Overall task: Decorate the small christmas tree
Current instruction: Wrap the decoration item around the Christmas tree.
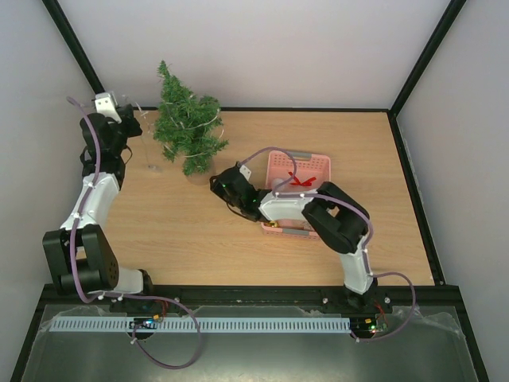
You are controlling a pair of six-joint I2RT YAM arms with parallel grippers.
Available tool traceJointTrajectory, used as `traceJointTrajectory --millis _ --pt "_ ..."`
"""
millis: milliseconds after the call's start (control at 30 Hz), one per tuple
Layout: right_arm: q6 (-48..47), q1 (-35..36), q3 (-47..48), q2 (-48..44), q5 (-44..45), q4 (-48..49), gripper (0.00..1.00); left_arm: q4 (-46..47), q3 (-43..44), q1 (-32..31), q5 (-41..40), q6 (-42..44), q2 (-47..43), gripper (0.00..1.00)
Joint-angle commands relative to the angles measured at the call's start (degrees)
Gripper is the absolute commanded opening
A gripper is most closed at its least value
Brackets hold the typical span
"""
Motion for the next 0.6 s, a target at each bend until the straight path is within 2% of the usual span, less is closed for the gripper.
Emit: traceJointTrajectory --millis 0,167,567 --pt "4.5 0.0 4.8 4.5 2.9 2.2 0.29 0.8 -0.3 0.3 0.8 0.3 -1.9 0.02" --pt "3.0 0.0 9.8 9.6 2.2 1.2 0.29 0.0 -0.3 0.4 0.7 1.0 -2.8 0.02" --pt "3.8 -1.4 14.8 15.7 4.2 0.1 0.3 -0.5 -1.0 0.3 2.0 0.8 -4.0 0.02"
